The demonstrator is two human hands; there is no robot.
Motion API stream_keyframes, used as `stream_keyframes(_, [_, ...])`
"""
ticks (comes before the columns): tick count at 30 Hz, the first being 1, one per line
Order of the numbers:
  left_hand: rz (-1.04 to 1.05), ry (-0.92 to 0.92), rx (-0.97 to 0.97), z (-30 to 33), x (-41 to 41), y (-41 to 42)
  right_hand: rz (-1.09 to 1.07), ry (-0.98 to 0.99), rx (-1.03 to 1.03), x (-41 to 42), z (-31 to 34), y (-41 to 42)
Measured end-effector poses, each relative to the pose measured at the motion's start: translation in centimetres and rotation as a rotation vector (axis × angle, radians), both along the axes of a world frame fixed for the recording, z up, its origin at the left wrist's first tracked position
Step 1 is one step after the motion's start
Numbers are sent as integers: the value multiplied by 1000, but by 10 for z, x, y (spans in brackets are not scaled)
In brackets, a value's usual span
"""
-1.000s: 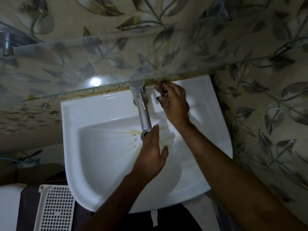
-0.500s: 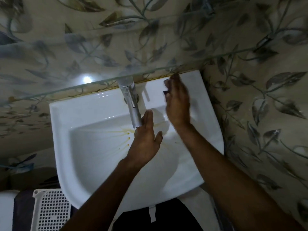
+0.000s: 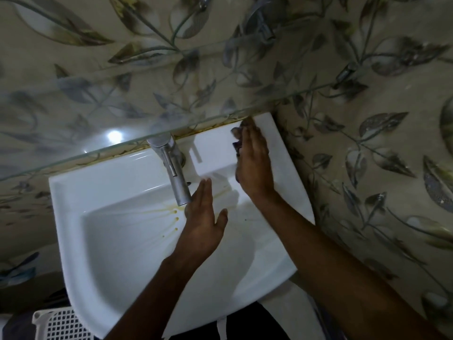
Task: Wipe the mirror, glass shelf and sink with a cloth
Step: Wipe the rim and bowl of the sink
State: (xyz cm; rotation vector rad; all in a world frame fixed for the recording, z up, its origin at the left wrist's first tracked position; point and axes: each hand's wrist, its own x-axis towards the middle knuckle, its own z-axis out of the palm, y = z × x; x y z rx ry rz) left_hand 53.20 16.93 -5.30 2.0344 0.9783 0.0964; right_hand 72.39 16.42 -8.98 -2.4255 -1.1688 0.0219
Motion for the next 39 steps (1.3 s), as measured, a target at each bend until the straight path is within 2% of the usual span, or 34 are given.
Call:
stream_keyframes(3, [-3,-12,-8,0,0,-1,164,-1,-34,19,5,-12])
stream_keyframes(7, [7,-13,-25,-3,-1,-1,-45,-39,-38,36,8,-1])
stream_keyframes(10, [38,14,-27,-5,-3,-2,-104,20,-5,-3,9,18])
stream_keyframes(12, [62,21,-34,-5,-5,-3,39,104,87,-29,8,23])
stream_keyframes(14, [85,28,-42,-4,-11,-5,287,142,102,-43,8,18])
stream_keyframes(16, [115,26,-44,-2,-23,-6,416,84,97,-30,6,15])
stream_keyframes(18, [134,49,-18,-2,-39,-6,286,65,113,-17,5,15])
stream_keyframes(21, [185,74,-28,-4,-61,-5,22,156,139,-31,1,17])
stream_keyframes(22, [206,80,-35,-5,-67,-5,14,166,152,-47,-1,20])
stream_keyframes(26, [258,88,-48,-6,-86,0,227,277,234,-120,-6,27])
stream_keyframes(28, [283,79,-52,-4,-94,3,205,345,269,-132,-9,26])
stream_keyframes(32, [316,69,-58,-2,-108,5,290,259,125,-124,-28,8])
stream_keyframes(33, [327,66,-57,-2,-111,5,247,334,119,-130,-35,5])
stream_keyframes(35, [350,65,-53,-2,-116,3,169,508,282,-152,-39,-2])
stream_keyframes(36, [362,65,-51,-1,-119,2,107,402,338,-165,-44,-1])
stream_keyframes(37, [370,64,-48,-1,-122,1,152,163,264,-183,-45,8])
stream_keyframes(39, [378,58,-31,1,-128,1,390,155,278,-213,-35,28])
